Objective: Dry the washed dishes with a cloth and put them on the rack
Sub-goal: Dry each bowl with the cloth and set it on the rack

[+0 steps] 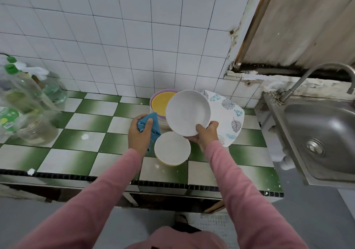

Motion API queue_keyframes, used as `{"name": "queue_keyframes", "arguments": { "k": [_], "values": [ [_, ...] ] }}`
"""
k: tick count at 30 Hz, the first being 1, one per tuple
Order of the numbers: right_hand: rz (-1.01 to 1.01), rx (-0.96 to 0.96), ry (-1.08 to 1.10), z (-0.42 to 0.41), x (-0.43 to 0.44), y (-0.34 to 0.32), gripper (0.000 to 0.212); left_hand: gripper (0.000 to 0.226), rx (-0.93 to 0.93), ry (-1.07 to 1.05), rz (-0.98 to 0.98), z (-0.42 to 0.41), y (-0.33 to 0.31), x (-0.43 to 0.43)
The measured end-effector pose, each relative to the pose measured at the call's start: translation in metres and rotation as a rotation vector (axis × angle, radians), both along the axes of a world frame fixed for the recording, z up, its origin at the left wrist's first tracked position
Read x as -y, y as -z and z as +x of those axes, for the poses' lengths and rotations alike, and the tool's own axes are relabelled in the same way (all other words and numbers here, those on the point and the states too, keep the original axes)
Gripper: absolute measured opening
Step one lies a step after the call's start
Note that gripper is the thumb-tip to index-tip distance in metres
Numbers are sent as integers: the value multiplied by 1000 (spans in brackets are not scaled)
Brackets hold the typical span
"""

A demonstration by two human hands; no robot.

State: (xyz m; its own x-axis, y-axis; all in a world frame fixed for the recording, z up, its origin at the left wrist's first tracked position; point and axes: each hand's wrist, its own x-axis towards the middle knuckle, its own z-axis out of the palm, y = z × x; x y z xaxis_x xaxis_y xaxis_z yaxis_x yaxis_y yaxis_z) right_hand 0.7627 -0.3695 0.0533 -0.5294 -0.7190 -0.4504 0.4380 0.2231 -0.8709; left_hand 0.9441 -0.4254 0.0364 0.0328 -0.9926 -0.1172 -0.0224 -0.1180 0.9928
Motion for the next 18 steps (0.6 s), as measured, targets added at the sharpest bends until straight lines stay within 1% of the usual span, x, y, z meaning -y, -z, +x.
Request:
{"name": "queue_keyframes", "arguments": {
  "k": [2,4,8,11,14,16,18],
  "values": [
    [-40,149,4,-7,1,-2,34,27,-55,-18,-1,-9,-6,4],
    [-83,246,-10,-15,5,-7,38,28,-113,-46,-27,-19,-16,7],
    [-100,332,-71,-35,21,-29,43,28,-250,-132,-155,-50,-51,18],
    [-106,313,-112,-52,38,-43,59,31,-292,-109,-226,-80,-79,32],
    [-145,253,-173,-64,54,-49,86,28,-171,-52,-386,-113,-99,42],
    [-170,267,-197,-72,65,-54,101,27,-3,-26,-525,-132,-107,51],
    [-237,291,-237,-81,77,-58,107,31,223,68,-587,-147,-111,62]
  ]
}}
